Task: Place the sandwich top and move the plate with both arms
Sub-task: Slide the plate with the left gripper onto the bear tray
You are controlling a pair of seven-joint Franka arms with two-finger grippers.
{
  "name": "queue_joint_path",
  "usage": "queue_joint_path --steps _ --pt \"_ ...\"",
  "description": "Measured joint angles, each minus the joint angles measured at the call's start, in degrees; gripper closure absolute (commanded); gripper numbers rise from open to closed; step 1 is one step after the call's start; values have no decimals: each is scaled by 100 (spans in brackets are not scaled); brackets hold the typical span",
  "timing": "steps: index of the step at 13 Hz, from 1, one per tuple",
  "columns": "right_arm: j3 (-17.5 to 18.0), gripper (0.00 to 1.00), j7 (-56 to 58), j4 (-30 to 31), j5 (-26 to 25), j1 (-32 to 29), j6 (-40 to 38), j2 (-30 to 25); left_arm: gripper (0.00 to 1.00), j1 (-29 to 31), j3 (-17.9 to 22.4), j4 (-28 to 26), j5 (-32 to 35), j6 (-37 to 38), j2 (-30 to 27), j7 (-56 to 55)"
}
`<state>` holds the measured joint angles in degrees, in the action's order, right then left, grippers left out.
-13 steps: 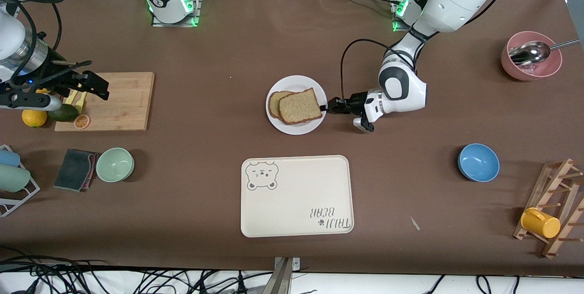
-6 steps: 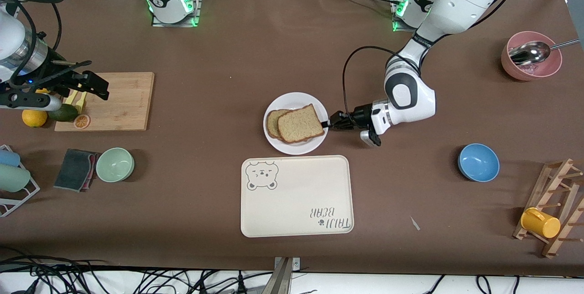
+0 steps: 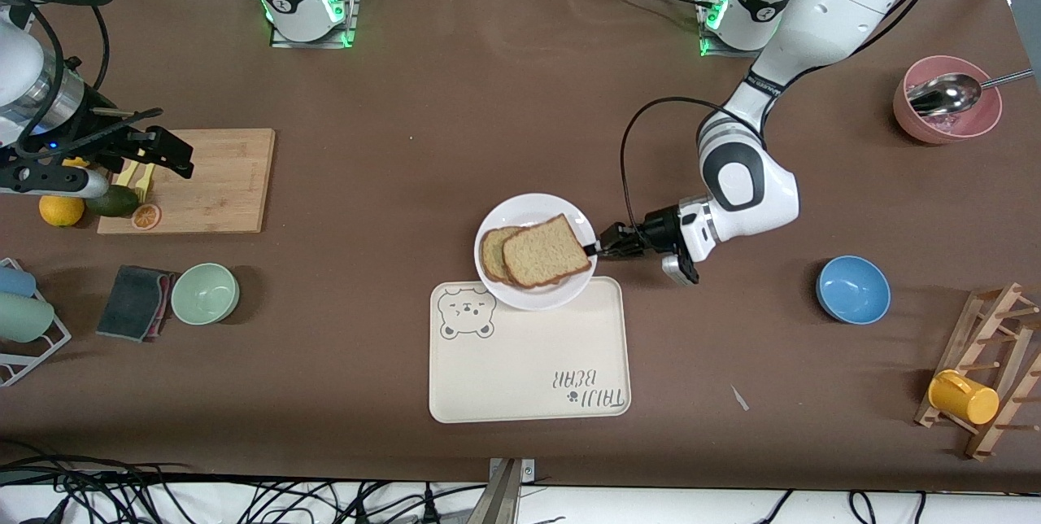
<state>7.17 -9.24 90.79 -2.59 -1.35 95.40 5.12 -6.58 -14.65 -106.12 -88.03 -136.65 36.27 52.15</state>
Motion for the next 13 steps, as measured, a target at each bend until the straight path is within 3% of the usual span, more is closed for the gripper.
queue_joint_path --steps 7,10,13 --pt "-145 0 -15 2 122 -20 -432 0 100 -754 553 1527 0 -576 1132 -696" --pt "-214 0 -15 2 121 -35 -406 5 100 -1028 857 1905 0 -597 1417 -1004" --pt "-213 0 -15 2 121 -35 -371 65 100 -1071 913 2212 0 -755 1597 -1166"
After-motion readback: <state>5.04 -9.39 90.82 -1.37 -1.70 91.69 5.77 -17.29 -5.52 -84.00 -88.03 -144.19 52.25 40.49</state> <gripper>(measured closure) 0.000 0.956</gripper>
